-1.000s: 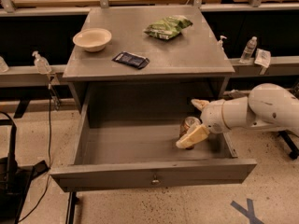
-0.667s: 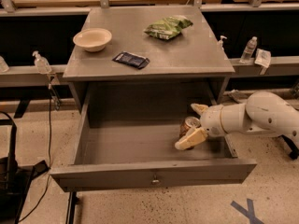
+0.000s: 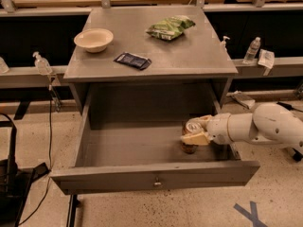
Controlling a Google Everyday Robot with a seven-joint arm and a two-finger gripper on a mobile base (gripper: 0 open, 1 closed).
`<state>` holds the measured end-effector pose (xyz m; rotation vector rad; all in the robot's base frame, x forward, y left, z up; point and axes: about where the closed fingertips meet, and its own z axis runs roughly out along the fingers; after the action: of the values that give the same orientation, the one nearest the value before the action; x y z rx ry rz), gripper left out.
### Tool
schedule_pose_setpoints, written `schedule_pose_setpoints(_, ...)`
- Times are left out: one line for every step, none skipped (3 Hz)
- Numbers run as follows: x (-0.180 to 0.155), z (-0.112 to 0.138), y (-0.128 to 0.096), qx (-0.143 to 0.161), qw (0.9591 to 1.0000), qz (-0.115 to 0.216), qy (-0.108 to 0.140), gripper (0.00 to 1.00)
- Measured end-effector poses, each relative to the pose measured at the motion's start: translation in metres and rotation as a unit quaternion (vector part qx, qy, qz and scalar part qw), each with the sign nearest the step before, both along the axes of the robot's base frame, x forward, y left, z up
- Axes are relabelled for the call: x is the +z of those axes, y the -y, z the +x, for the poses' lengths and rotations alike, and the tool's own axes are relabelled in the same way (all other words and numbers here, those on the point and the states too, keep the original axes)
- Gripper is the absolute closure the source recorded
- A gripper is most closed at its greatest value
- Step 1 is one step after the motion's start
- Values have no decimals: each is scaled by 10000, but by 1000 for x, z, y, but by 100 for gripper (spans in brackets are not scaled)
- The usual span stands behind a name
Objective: Pick orange can from top drawer and place on counter
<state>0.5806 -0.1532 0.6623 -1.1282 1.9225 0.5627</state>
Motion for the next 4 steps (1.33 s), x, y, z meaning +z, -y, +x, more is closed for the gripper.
schedule_pose_setpoints(12,0,1,66,9989,447,95,69)
schedule_pose_setpoints(53,9,1,251,9960,816,267,93)
schedule_pose_setpoints(119,27,10,463,9939,811,594,100)
schedule_pose_setpoints(177,49,18,685,9910,829,803,100)
